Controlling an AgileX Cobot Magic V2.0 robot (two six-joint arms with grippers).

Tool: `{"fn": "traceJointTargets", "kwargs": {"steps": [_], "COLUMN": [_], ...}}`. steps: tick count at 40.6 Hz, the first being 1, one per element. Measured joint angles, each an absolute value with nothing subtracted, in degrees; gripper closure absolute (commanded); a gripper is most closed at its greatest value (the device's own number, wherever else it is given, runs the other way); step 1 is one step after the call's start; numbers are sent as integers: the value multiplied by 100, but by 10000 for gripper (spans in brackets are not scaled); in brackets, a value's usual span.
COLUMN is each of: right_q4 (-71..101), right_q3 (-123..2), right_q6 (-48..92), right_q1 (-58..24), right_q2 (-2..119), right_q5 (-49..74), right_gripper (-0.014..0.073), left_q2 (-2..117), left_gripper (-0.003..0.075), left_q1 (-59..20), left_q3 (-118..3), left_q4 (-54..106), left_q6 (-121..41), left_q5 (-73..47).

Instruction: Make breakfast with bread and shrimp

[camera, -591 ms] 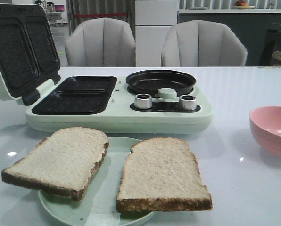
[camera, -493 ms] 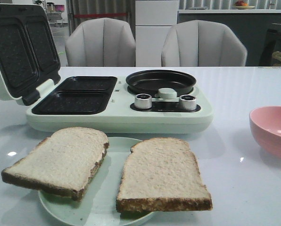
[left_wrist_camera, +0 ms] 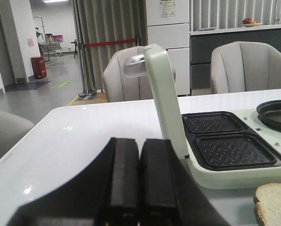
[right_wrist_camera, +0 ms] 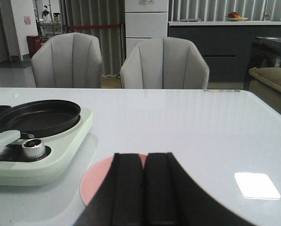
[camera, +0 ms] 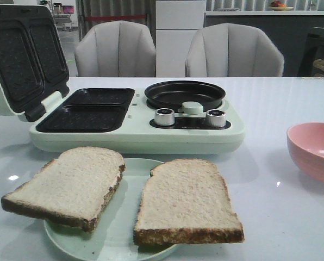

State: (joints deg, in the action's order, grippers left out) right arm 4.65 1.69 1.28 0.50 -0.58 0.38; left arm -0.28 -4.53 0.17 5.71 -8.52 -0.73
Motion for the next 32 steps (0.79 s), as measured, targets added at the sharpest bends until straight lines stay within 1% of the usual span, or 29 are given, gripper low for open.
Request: {"fn": "traceJointTargets", "kwargs": {"steps": [16,24,27,32], "right_q4": [465,506,518,518], "right_q3": [169,109,-160,-934], "right_q6": [128,128,128,128], "right_q1": [50,50,50,50], "right_q2": [-58,-58,-58,-58], "right_q5": [38,98,376,1003], "right_gripper": [573,573,573,573], "left_q2": [-28,-28,-28,-28], "left_gripper": [622,622,622,622], "left_q1": [-453,-453,-453,-453], "left_q3": [17,-10,-195,-907], "left_q4": [571,623,635,645], "left_q6": [-852,-852,-852,-852], "left_q5": [-73,112,-169,-786]}}
